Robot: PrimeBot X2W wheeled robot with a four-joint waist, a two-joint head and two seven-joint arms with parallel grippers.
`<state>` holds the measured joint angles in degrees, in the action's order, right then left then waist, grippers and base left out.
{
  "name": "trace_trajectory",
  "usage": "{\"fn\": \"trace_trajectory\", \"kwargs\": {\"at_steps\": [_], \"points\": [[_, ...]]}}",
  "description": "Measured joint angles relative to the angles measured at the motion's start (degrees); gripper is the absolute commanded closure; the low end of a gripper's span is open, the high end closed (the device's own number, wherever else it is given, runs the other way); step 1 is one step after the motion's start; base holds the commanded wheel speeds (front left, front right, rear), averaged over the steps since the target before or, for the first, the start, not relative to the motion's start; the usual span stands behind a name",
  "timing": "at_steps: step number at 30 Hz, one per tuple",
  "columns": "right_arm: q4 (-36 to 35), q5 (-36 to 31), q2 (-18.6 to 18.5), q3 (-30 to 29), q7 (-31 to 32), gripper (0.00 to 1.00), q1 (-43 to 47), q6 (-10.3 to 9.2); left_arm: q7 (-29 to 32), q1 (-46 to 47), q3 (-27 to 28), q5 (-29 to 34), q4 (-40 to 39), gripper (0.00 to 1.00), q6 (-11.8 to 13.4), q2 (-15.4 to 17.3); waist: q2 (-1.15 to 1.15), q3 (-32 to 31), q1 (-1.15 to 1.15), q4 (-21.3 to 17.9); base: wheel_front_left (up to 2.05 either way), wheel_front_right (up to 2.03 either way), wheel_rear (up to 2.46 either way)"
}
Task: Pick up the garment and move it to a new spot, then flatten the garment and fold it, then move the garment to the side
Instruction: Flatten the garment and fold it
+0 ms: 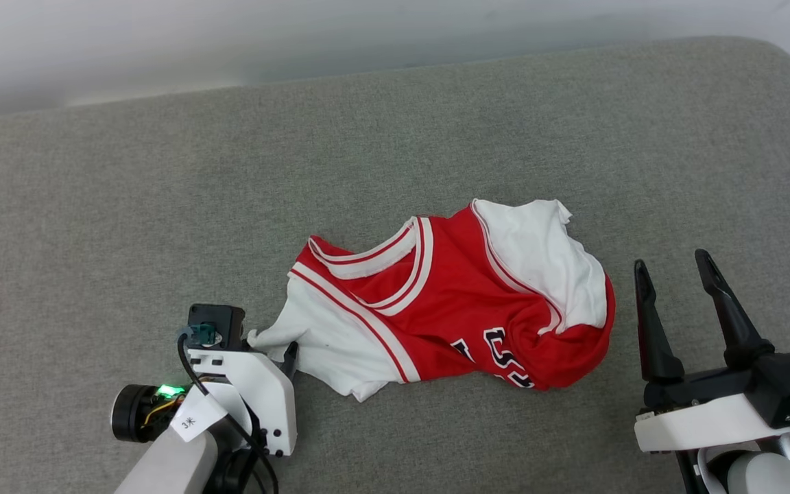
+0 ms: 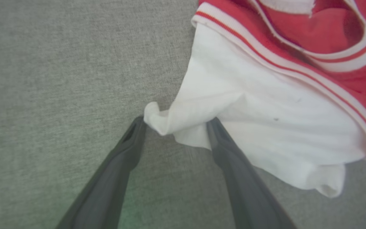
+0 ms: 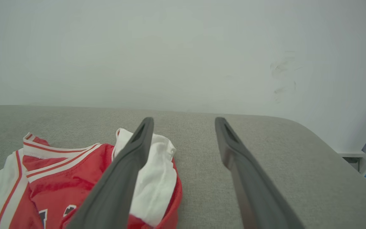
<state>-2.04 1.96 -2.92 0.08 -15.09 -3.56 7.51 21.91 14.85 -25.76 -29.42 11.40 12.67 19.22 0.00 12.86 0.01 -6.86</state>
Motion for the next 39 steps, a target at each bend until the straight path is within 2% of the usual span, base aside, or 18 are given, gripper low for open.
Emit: {"fn": "trace_trajectory", "kwargs": {"at_steps": [1,2,3,6,9,14,17,22,27,28,29,31,39], "points": [[0.0,0.0,0.0,0.0,0.0,0.0,0.0,0.0,0.4,0.3,-0.3,0.1,0.5,0.0,-0.1,0.1,0.0,0.3,0.0,-0.1,0.0,0.0,0.0],[0.0,0.0,0.0,-0.1,0.0,0.0,0.0,-0.01,1.0,0.6,-0.5,0.0,0.8,0.54,-0.4,0.1,0.0,0.6,0.0,-0.2,0.0,0.0,0.0],[0.0,0.0,0.0,-0.1,0.0,0.0,-0.1,0.0,1.3,0.8,-0.8,-0.1,1.1,1.0,-0.8,0.2,0.0,0.8,0.0,-0.3,0.0,0.0,0.0],[0.1,0.0,0.0,-0.4,0.0,0.0,-0.3,0.0,0.3,0.8,-0.7,-0.7,1.3,1.0,-1.5,0.0,0.0,0.9,0.0,-0.1,0.0,0.0,0.0],[0.5,-0.4,0.0,-0.8,0.0,0.0,-0.3,-0.01,-2.7,0.4,0.2,-0.8,1.4,1.0,-1.0,-0.5,0.0,0.4,-0.01,0.5,0.0,0.0,0.0],[1.1,-0.8,0.0,-1.1,0.0,0.0,-0.1,-0.01,-7.6,-2.0,3.6,-1.1,-1.2,1.0,1.3,0.4,0.0,-1.3,-0.01,2.2,0.0,0.0,0.0],[1.7,-0.9,0.0,-1.3,0.0,0.0,0.2,-0.01,-9.1,-5.1,5.9,-1.2,-5.0,1.0,3.5,2.0,0.0,-2.9,-0.01,3.9,0.0,0.0,0.0],[2.4,-0.9,0.0,-1.0,0.0,0.0,0.5,-0.01,-8.3,-9.7,6.9,-1.7,-7.9,1.0,5.0,3.8,0.0,-4.2,-0.01,5.3,0.0,0.0,0.0],[3.5,-0.9,0.0,-1.0,0.0,0.0,1.1,-0.01,-5.9,-14.6,5.5,-3.0,-9.3,0.98,5.2,4.0,0.0,-5.5,-0.01,6.2,0.0,0.0,0.0],[3.8,-0.9,0.0,-1.1,0.0,0.0,1.2,0.0,-6.0,-14.9,5.3,-3.1,-9.6,0.29,5.2,3.8,0.0,-5.6,-0.01,6.3,0.0,0.0,0.0],[4.0,-0.9,0.0,-1.1,0.0,0.0,1.3,0.0,-6.8,-14.9,5.3,-3.0,-9.9,0.0,5.1,3.7,0.0,-5.8,-0.01,6.4,0.0,0.0,0.0],[4.4,-0.9,0.0,-1.3,0.0,0.0,1.3,-0.01,-9.3,-14.7,5.3,-2.8,-10.4,0.0,4.6,3.3,0.0,-6.2,-0.01,6.6,0.0,0.0,0.0],[4.7,-0.9,0.0,-1.4,0.0,0.0,1.5,0.0,-24.2,-11.5,4.3,0.3,-12.2,0.0,-1.3,2.0,0.0,-8.5,-0.01,6.8,0.0,0.0,0.0]]}}
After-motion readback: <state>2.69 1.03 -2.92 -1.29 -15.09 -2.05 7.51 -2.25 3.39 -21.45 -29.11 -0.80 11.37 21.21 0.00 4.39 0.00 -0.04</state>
